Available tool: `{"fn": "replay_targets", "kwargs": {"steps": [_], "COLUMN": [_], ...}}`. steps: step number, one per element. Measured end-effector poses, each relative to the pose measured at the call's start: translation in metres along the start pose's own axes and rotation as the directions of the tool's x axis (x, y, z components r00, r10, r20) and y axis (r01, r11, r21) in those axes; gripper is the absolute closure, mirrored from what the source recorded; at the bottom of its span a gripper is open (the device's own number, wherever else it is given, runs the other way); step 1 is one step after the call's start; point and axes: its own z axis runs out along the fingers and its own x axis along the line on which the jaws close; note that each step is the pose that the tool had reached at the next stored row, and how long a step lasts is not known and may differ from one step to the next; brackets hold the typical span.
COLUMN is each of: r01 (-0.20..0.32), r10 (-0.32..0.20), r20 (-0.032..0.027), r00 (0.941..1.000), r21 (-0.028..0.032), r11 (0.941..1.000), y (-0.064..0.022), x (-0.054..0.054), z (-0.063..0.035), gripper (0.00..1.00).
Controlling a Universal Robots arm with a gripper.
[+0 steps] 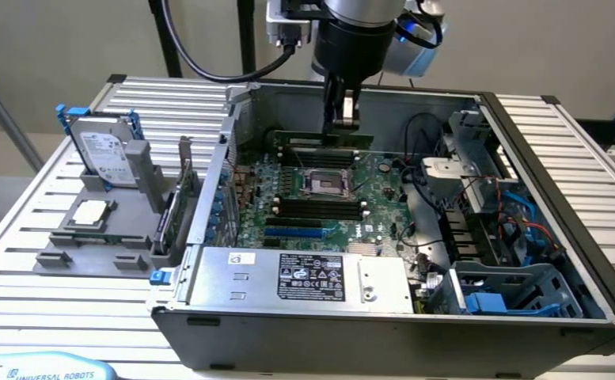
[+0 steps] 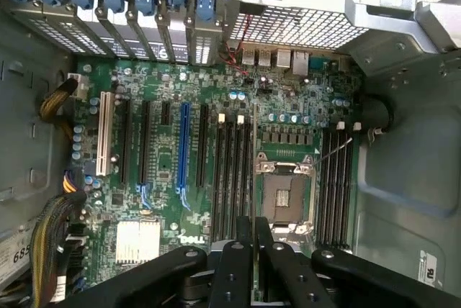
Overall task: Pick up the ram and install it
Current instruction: 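Pick up the ram and move it above insertion slot, then insert the ram into the slot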
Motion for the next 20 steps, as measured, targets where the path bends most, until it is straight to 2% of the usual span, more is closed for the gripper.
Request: {"fn": "replay_targets", "kwargs": {"steps": [5, 9, 20], "r01": [-0.021, -0.036, -0.036], "r10": [0.021, 0.036, 0.036], "r20": [-0.0006, -0.0014, -0.0018], "r00": [0.9998, 0.9994, 0.9994], "r21": [0.0112, 0.0235, 0.0239], "r11": [0.9997, 0.9991, 0.9991], "y": [-0.0003, -0.0004, -0.0004], "x": [0.0005, 0.0009, 0.0009], "z": [0.0049, 0.0079, 0.008], "gripper": [0.87, 0.87, 0.87]}}
